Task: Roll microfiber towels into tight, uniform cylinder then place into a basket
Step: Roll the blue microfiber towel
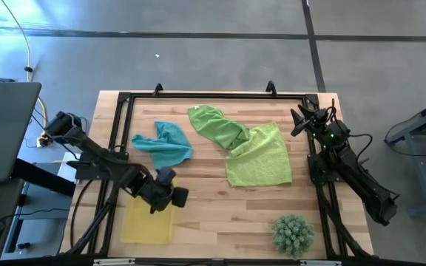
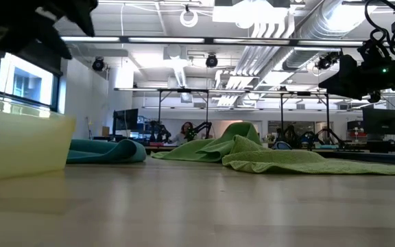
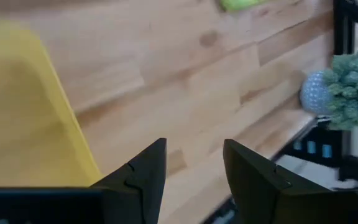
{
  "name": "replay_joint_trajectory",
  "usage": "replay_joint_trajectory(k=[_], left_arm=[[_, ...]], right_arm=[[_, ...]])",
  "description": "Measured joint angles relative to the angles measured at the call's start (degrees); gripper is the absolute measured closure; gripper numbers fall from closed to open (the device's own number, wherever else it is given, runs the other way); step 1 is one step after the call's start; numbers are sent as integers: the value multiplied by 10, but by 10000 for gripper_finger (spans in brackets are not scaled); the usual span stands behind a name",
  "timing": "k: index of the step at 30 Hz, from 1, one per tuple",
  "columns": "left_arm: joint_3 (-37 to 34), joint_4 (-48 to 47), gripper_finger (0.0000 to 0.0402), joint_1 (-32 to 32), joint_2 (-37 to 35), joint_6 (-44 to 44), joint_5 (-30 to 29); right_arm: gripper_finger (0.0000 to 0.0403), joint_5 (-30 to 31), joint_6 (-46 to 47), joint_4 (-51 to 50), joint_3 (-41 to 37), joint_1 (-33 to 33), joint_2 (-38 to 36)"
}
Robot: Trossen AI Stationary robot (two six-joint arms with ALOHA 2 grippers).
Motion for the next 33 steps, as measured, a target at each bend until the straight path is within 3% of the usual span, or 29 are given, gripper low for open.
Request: replay_joint_trajectory(k=[6, 10, 20, 26, 33], left_arm=[[53, -92, 252, 54, 4, 154, -19], [51, -103, 252, 104, 6, 276, -25], [49, -120, 252, 215, 98, 623, -63], [49, -120, 252, 243, 146, 729, -66], [49, -129, 252, 245, 184, 784, -89]], right_arm=[[204, 0, 0, 0, 0, 0, 0], [204, 0, 0, 0, 0, 0, 0], [204, 0, 0, 0, 0, 0, 0], [204, 0, 0, 0, 0, 0, 0], [204, 0, 0, 0, 0, 0, 0]])
